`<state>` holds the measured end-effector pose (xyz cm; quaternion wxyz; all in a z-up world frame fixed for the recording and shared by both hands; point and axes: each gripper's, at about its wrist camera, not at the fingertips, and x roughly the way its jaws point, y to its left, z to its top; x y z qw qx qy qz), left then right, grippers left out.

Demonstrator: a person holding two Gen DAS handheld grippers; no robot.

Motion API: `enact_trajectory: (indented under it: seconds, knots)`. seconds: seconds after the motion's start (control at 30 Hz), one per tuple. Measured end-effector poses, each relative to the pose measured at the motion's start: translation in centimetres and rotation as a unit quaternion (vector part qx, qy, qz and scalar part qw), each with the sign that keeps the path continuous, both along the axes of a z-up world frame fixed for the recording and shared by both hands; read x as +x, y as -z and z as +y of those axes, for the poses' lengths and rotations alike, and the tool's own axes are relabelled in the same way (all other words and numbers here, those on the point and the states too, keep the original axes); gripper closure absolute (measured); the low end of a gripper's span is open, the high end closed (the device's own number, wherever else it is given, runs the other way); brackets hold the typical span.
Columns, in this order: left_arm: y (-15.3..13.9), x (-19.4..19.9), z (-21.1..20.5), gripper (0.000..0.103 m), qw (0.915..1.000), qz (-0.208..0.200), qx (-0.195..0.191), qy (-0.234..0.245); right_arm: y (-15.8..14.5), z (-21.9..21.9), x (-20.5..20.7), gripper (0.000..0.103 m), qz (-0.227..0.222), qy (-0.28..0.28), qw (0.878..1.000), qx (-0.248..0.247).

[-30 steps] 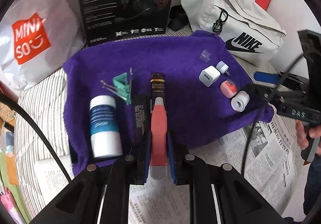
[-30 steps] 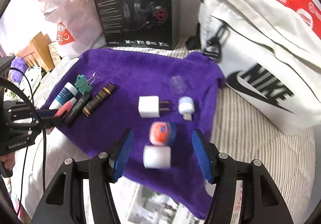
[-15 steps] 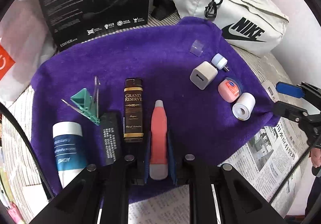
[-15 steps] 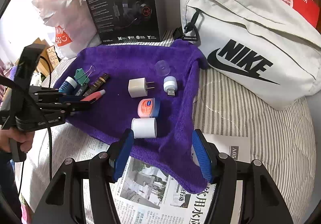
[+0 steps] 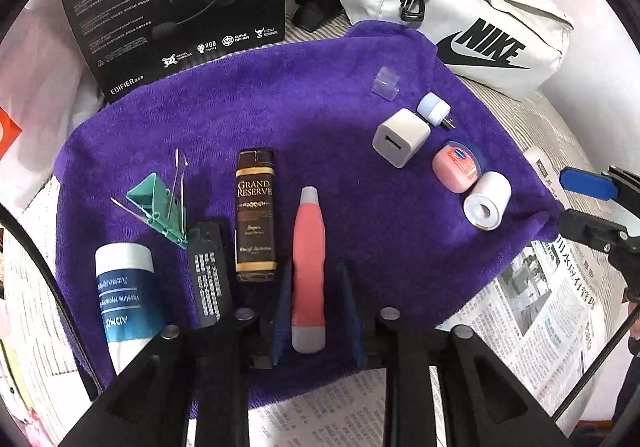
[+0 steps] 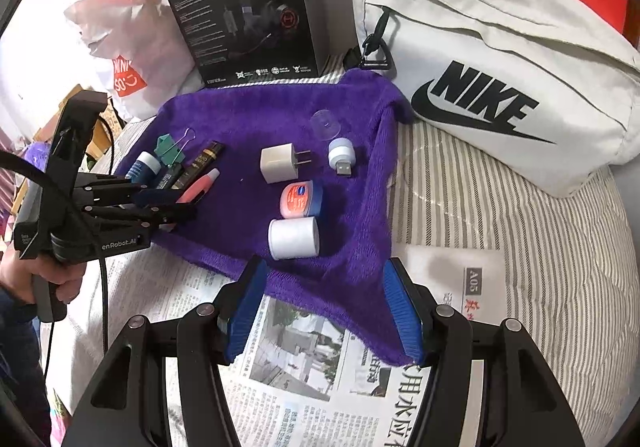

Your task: Organize rigid objects

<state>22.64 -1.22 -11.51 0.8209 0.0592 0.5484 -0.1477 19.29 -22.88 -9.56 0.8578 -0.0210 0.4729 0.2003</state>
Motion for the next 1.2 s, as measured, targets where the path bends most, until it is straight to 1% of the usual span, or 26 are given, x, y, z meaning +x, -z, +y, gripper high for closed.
enact_trajectory:
  seconds: [0.1,0.13,0.2,0.23,0.27,0.33,0.37,0.47,0.5,0.57,0.63,0.67,0.83,0.9,0.97,1.1,1.2]
  knots:
    - [-0.5,-0.7,0.1,0.073,0.9999,-0.002,0.011,-0.007,-0.1,0.1,-0.5,0.043,-0.001,0.000,1.000,-0.001]
    - [-0.9,-1.0,0.2,0.069,0.9998,-0.004,0.014,-0.013,-0.2,0.1,-0.6,0.043,-0.001,0.001,1.000,0.000]
    - [-2.0,-1.8,0.6,0.053,0.9995,-0.012,0.018,-0.023,-0.5,0.1,-1.0,0.042,0.000,0.003,1.000,0.003]
    - [-2.7,-2.4,0.8,0.040,0.9992,-0.019,0.021,-0.028,-0.6,0.0,-1.2,0.039,-0.001,0.003,1.000,0.005]
    - [-3.2,-3.0,0.9,0.033,0.9989,-0.025,0.024,-0.031,-0.8,0.0,-1.4,0.036,-0.003,0.003,1.000,0.006]
    - [-4.9,-4.5,1.1,0.030,0.9980,-0.045,0.028,-0.036,-1.3,0.2,-1.8,0.031,-0.007,0.007,1.000,0.005]
    - [-5.6,-5.2,1.2,0.024,0.9974,-0.052,0.028,-0.040,-1.4,0.2,-2.0,0.028,-0.009,0.008,1.000,0.006]
    - [-7.4,-6.9,1.7,0.011,0.9951,-0.073,0.025,-0.062,-2.2,0.5,-2.6,0.022,-0.012,0.013,1.000,0.015]
    - [-8.0,-7.5,2.0,0.009,0.9942,-0.079,0.021,-0.070,-2.5,0.6,-2.8,0.020,-0.013,0.014,1.000,0.017]
    - [-9.1,-8.8,2.4,0.003,0.9917,-0.092,0.011,-0.089,-3.0,0.9,-3.3,0.015,-0.015,0.018,1.000,0.020]
    - [-9.9,-9.8,2.7,0.001,0.9893,-0.101,-0.002,-0.105,-3.4,1.1,-3.8,0.012,-0.014,0.023,0.999,0.020]
    - [-10.0,-9.9,2.8,0.000,0.9886,-0.102,-0.007,-0.110,-3.6,1.2,-4.0,0.008,-0.013,0.026,0.999,0.018]
    - [-11.0,-11.3,3.3,0.000,0.9832,-0.110,-0.022,-0.143,-4.2,1.8,-5.3,0.000,-0.009,0.036,0.999,-0.008]
    - [-11.0,-11.4,3.2,0.000,0.9822,-0.109,-0.015,-0.152,-4.3,1.9,-5.7,0.000,-0.005,0.047,0.999,-0.023]
    - [-11.0,-11.8,3.3,0.000,0.9801,-0.112,-0.007,-0.164,-4.3,1.9,-6.1,0.000,-0.002,0.050,0.998,-0.027]
    - [-11.1,-12.6,3.4,0.000,0.9778,-0.110,-0.023,-0.177,-5.0,1.7,-6.9,0.000,0.000,0.059,0.998,-0.027]
    - [-11.6,-13.3,3.0,0.000,0.9773,-0.117,-0.019,-0.176,-5.8,1.5,-7.5,0.000,-0.008,0.061,0.998,-0.031]
